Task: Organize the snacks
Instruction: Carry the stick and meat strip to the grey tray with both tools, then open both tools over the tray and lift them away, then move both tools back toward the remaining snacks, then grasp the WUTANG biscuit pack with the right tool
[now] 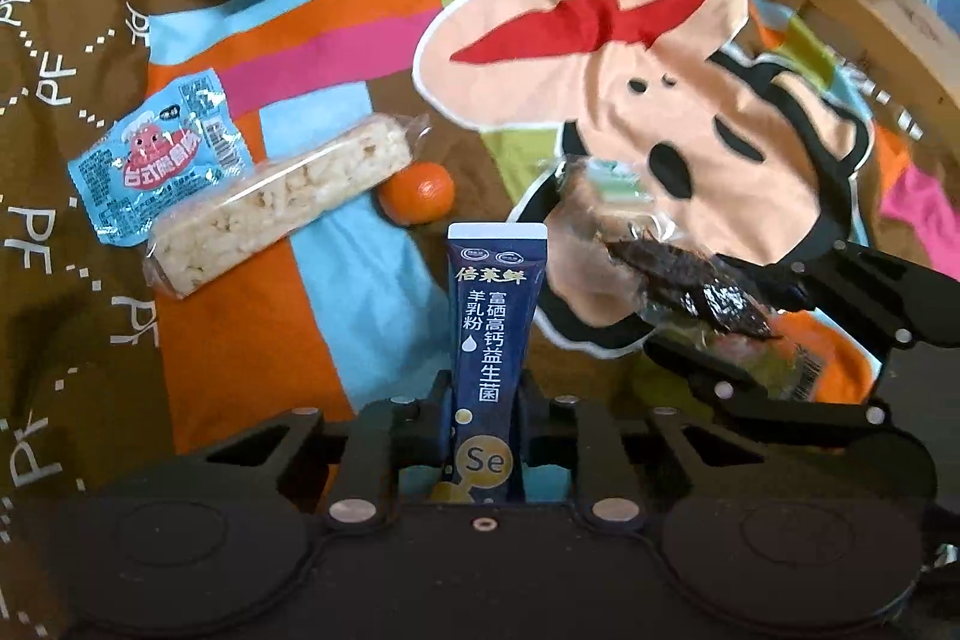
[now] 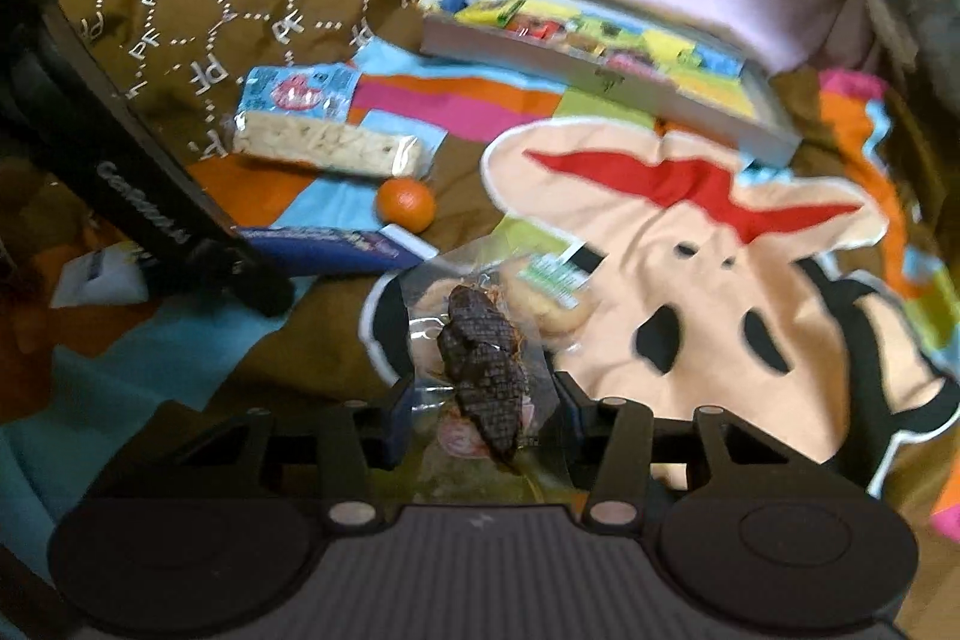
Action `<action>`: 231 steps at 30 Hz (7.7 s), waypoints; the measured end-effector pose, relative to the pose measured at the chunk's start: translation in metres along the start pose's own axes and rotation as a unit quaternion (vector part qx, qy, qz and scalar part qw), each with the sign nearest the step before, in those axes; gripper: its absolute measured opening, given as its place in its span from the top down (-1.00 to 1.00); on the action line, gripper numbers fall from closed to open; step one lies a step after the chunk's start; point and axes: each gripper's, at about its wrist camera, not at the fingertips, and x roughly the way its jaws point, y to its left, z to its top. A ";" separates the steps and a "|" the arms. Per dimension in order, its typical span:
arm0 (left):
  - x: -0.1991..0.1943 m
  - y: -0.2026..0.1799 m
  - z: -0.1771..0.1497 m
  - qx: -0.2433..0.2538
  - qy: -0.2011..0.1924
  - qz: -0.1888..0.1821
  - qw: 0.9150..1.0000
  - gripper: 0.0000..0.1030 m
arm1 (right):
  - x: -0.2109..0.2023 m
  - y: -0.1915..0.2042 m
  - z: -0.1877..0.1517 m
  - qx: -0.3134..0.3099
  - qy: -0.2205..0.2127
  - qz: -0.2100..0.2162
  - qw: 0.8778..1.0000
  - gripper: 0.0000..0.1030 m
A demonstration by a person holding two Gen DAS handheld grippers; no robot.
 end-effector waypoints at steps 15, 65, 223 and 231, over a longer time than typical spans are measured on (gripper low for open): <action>-0.042 -0.007 0.036 0.003 -0.139 0.034 0.990 0.59 | -0.014 -0.032 0.035 -0.005 -0.112 -0.079 0.991 0.00; 0.115 0.057 0.300 -0.014 -0.197 0.137 0.971 0.46 | 0.219 -0.216 0.189 0.167 -0.070 -0.065 0.981 -0.15; 0.041 0.069 0.047 0.068 -0.033 0.010 0.997 -0.27 | 0.085 -0.027 0.034 0.163 0.000 0.073 0.984 -0.46; 0.040 0.066 0.044 0.032 -0.022 0.015 0.999 0.27 | 0.080 -0.023 0.033 0.160 -0.007 0.067 0.985 -0.21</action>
